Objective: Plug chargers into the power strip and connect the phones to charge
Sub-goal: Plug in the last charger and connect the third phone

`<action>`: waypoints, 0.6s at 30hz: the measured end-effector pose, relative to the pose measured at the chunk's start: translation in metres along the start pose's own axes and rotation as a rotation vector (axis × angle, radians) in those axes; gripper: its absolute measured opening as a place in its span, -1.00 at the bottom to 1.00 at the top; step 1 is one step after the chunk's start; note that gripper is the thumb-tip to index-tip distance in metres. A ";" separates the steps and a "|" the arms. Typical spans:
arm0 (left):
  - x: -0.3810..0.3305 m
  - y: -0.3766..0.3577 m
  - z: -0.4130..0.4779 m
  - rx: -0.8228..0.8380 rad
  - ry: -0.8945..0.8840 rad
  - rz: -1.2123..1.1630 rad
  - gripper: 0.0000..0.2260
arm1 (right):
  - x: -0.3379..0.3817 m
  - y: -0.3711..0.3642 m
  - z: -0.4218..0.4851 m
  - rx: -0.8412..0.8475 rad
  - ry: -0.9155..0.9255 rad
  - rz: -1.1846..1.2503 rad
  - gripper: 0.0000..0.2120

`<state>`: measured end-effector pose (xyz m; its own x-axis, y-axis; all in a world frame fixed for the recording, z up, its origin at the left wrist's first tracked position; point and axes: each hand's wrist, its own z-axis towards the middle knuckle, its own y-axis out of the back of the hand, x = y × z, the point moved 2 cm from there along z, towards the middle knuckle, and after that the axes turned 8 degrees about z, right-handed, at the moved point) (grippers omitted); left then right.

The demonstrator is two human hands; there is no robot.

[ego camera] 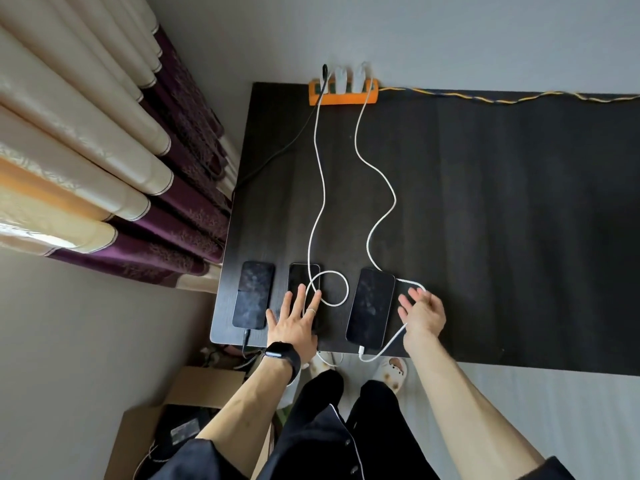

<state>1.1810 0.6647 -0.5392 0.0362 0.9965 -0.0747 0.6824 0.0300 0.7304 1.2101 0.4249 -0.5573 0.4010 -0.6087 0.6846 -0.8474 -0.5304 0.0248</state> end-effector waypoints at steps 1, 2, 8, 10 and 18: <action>0.000 0.001 0.001 0.006 0.000 -0.001 -0.22 | 0.006 -0.006 0.001 0.025 -0.035 0.090 -0.85; 0.001 0.002 0.001 0.014 0.001 -0.002 -0.22 | 0.012 -0.010 0.001 0.046 -0.053 0.153 -0.87; 0.002 0.000 0.000 0.010 0.014 -0.002 -0.21 | 0.008 -0.001 0.001 0.023 0.168 -0.548 -0.81; 0.001 -0.002 0.000 0.004 0.015 -0.003 -0.20 | -0.004 0.005 -0.002 0.170 0.207 -0.915 -0.66; 0.001 -0.002 -0.001 0.006 0.015 -0.008 -0.20 | -0.035 0.004 -0.028 0.345 0.323 -1.189 -0.49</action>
<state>1.1789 0.6661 -0.5402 0.0196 0.9973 -0.0708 0.6867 0.0380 0.7260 1.1830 0.4609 -0.5605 0.7027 0.4882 0.5176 0.1266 -0.8016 0.5843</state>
